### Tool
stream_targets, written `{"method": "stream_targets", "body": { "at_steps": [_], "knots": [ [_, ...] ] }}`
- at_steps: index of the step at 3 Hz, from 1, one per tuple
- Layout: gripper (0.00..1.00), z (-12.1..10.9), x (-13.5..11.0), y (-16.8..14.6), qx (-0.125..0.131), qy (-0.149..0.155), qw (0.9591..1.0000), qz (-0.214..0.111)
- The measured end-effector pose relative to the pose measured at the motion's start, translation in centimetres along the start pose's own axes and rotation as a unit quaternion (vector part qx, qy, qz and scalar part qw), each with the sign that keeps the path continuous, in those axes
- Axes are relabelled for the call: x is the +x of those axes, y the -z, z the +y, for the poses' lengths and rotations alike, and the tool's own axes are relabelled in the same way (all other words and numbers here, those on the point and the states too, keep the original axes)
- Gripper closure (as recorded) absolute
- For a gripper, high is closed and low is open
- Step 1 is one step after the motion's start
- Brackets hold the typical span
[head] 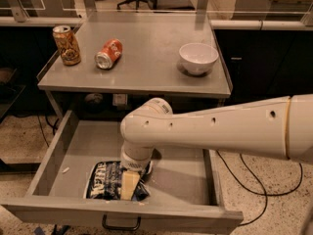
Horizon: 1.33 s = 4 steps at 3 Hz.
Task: Pick blue chip bag from top drawer and place on counter
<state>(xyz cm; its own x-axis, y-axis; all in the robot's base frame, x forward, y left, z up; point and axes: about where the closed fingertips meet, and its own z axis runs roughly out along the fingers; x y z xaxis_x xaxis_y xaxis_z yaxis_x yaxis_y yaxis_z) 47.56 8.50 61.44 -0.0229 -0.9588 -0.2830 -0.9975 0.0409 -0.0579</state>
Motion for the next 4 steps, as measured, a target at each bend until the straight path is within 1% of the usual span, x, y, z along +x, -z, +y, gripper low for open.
{"method": "stream_targets", "body": {
  "at_steps": [1, 2, 4],
  "knots": [
    [0.00, 0.64, 0.76, -1.92, -0.013, -0.011, 0.9999, 0.001],
    [0.18, 0.66, 0.77, -1.98, -0.014, -0.011, 0.9998, 0.000],
    [0.66, 0.66, 0.77, -1.98, -0.014, -0.011, 0.9998, 0.001]
  ]
}}
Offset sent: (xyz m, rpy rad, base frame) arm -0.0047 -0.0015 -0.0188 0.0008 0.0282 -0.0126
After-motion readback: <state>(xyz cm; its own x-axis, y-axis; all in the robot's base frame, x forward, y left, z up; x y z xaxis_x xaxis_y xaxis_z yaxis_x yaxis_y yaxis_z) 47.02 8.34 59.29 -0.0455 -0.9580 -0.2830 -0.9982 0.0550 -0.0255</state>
